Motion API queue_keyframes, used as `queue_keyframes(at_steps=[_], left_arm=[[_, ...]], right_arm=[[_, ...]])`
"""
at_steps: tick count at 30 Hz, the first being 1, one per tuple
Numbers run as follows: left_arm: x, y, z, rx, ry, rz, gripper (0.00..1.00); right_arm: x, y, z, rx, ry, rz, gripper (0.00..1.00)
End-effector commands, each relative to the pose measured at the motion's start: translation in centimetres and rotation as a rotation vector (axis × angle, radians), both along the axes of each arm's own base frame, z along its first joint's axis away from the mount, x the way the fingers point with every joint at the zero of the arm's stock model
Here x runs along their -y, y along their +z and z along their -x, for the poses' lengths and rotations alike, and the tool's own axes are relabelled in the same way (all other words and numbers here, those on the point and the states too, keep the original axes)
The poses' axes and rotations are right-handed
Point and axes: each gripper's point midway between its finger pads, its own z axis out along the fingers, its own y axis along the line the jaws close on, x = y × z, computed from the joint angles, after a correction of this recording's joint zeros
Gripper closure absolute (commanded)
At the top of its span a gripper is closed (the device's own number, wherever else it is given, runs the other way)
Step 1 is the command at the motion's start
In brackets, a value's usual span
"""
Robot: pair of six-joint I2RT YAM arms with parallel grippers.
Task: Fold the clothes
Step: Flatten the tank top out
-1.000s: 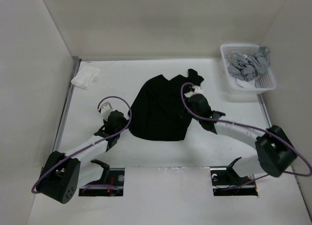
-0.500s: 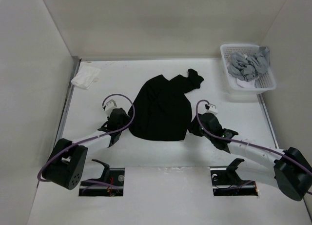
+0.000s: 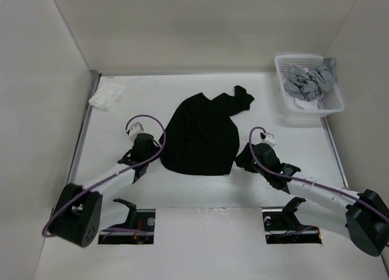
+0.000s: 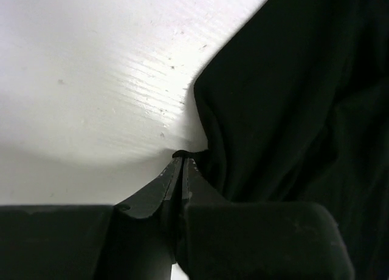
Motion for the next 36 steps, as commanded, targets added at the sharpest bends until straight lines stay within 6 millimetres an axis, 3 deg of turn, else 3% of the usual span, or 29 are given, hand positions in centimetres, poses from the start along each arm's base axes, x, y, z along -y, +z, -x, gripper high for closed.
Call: queue_keyframes(at_steps=[1,6,8,12,14,16,18,20,22,24,25,29,31,32,34,36], left_arm=[[-0.6,4.0,0.7,0.1,0.029,0.023,0.99],[-2.6,7.3,2.7,0.199,0.103,0.014,0.99],[-3.3,8.4,2.9,0.238,0.124,0.005,0.99],[-3.2,8.4,2.7,0.235,0.117,0.01,0.99],[-2.6,8.6,2.4,0.245,0.103,0.03,0.99],[-2.2,8.8,2.1,0.252,0.091,0.041,0.99],[-2.0,9.1,1.8,0.26,0.087,0.044,0.99],[-1.8,9.7,1.6,0.276,0.085,0.051,0.99],[-2.1,10.7,1.3,0.298,0.097,0.057,0.98],[-2.7,11.6,0.9,0.315,0.12,0.058,0.98],[-3.2,12.2,0.5,0.32,0.148,0.072,0.97],[-3.0,11.7,-0.1,0.291,0.15,0.092,0.97],[-3.3,11.3,-0.2,0.288,0.162,0.091,0.97],[-3.6,11.2,-0.3,0.293,0.172,0.094,0.97],[-3.9,11.6,-0.5,0.297,0.178,0.092,0.97],[-4.0,11.9,-0.5,0.302,0.181,0.09,0.96]], right_arm=[[0.4,-1.1,0.4,-0.065,-0.012,0.051,0.47],[-0.2,-1.4,-0.3,-0.088,-0.001,0.077,0.52],[-1.2,-1.0,-1.4,-0.065,0.011,0.07,0.52],[-2.8,-0.9,-4.6,-0.029,0.016,0.033,0.53],[-3.2,-1.3,-6.0,-0.023,0.001,0.019,0.6],[-3.4,-1.6,-7.3,-0.012,-0.013,0.02,0.79],[-3.3,-1.1,-7.9,0.006,-0.028,0.018,0.92],[-2.6,0.8,-7.3,0.039,-0.031,0.025,0.95],[-2.3,2.7,-4.8,0.003,0.011,0.052,0.95],[-2.0,4.4,-1.5,-0.04,0.071,0.098,0.96],[-1.2,5.1,1.3,-0.111,0.109,0.142,0.97],[-0.6,5.7,2.2,-0.114,0.114,0.146,0.9],[-0.6,5.3,0.0,-0.079,0.092,0.142,0.72],[-1.1,5.1,-1.7,-0.039,0.08,0.12,0.56],[-1.7,4.1,-3.6,-0.021,0.076,0.091,0.48],[-2.2,2.4,-4.3,-0.055,0.091,0.079,0.47]])
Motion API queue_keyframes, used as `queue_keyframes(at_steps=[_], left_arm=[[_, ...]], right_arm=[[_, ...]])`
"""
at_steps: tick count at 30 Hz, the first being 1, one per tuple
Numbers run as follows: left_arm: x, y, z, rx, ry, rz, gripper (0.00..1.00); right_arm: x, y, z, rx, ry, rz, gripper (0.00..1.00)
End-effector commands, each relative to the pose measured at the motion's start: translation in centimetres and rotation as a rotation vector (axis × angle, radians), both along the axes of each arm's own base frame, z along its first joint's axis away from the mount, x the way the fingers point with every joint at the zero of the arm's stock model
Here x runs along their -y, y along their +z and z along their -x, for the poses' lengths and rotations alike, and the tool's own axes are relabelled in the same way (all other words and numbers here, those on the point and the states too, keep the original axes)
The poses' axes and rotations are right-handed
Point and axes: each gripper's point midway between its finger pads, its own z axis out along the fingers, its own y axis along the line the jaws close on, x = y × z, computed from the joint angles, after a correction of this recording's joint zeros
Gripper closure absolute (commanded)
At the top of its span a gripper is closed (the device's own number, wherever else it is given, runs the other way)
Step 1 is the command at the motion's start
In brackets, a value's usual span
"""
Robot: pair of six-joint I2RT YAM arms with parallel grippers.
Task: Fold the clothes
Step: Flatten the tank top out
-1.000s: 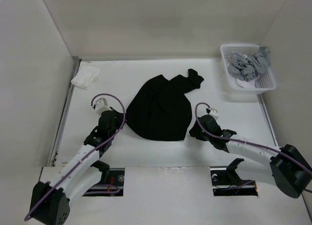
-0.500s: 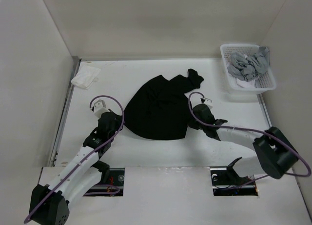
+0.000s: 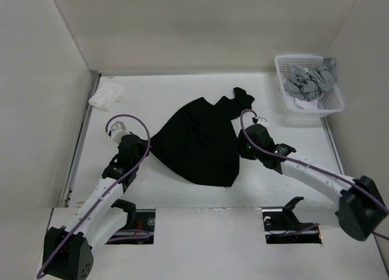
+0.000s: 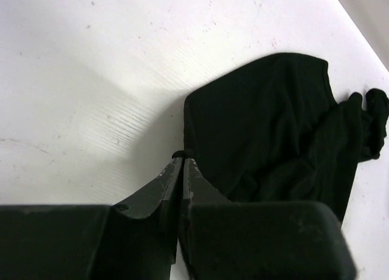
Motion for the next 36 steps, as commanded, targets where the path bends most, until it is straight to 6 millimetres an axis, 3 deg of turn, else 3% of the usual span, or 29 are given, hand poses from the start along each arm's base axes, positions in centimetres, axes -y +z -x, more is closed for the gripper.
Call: queue_keyframes(at_steps=[1,6,9,13,14,17,19,23,28,30,33,35,36], left_arm=[[0.0,3.1,-1.2,0.092,0.012,0.037,0.96],[0.3,2.3,-1.5,0.07,0.008,0.039,0.96],[0.8,2.0,-1.7,0.074,-0.002,0.044,0.96],[1.5,2.7,-2.0,0.087,-0.022,0.05,0.96],[1.9,3.2,-2.1,0.105,-0.03,0.056,0.96],[2.7,4.4,-2.4,0.137,-0.046,0.076,0.97],[2.8,5.0,-2.5,0.155,-0.045,0.084,0.97],[2.0,5.4,-2.5,0.169,-0.02,0.082,0.97],[1.0,5.2,-2.7,0.164,0.007,0.077,0.97],[0.9,5.0,-2.7,0.163,0.013,0.073,0.97],[1.0,4.5,-3.0,0.15,0.013,0.073,0.97],[0.8,4.4,-3.1,0.146,0.02,0.069,0.97],[0.7,4.3,-3.1,0.149,0.023,0.067,0.97]], right_arm=[[-1.2,-3.0,-2.3,-0.015,0.029,-0.02,0.47],[-0.9,-6.7,-2.2,-0.09,0.019,0.054,0.48],[-0.3,-6.4,-2.7,-0.064,-0.017,0.077,0.49],[-0.6,-6.8,-3.4,-0.09,-0.005,0.109,0.58],[-0.7,-6.9,-3.6,-0.1,0.014,0.13,0.77],[-0.8,-6.5,-3.5,-0.105,0.027,0.105,0.97],[-0.3,-5.2,-3.0,-0.071,0.014,0.088,1.0],[-0.1,1.5,3.5,-0.026,0.059,0.031,1.0],[-0.5,4.3,6.7,-0.027,0.09,-0.026,0.99],[-1.0,4.0,6.5,-0.023,0.103,-0.03,0.99],[-1.3,1.5,3.8,-0.027,0.093,0.005,0.99],[-1.2,0.4,0.6,-0.01,0.07,-0.004,0.99],[-1.3,-0.4,-2.1,-0.002,0.064,-0.014,0.99]])
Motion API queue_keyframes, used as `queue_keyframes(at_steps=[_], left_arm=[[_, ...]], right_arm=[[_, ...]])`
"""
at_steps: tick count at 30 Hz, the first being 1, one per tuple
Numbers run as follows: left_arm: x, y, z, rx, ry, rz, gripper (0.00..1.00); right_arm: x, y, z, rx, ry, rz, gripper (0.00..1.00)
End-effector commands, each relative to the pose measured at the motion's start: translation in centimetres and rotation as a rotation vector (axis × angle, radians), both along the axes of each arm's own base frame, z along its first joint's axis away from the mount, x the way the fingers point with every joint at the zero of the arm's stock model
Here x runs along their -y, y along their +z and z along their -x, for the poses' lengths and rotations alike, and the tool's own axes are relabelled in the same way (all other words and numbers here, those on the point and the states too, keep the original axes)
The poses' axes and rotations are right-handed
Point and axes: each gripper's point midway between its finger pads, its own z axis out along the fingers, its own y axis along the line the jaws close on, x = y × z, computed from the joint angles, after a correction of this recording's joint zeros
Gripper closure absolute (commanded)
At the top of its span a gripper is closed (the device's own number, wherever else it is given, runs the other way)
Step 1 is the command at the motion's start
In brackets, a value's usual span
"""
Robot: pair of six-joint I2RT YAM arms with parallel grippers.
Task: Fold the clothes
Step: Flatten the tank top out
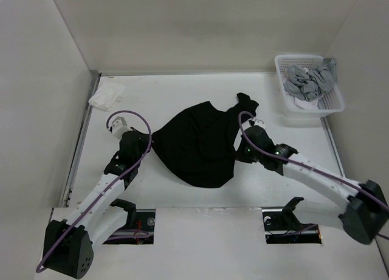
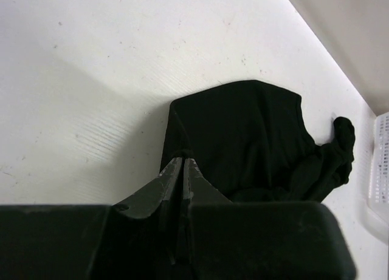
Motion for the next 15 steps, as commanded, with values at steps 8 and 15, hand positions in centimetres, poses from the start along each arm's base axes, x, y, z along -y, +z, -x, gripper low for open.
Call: queue_keyframes(at_steps=[8,15], left_arm=[[-0.8,2.1,-1.7,0.071,0.046,0.013,0.97],[-0.4,3.5,-1.4,0.107,0.029,0.029,0.97]], right_arm=[[-0.6,-2.3,-17.1,0.078,-0.081,-0.037,1.0],[0.0,-1.5,-4.4,0.059,-0.04,-0.075,1.0]])
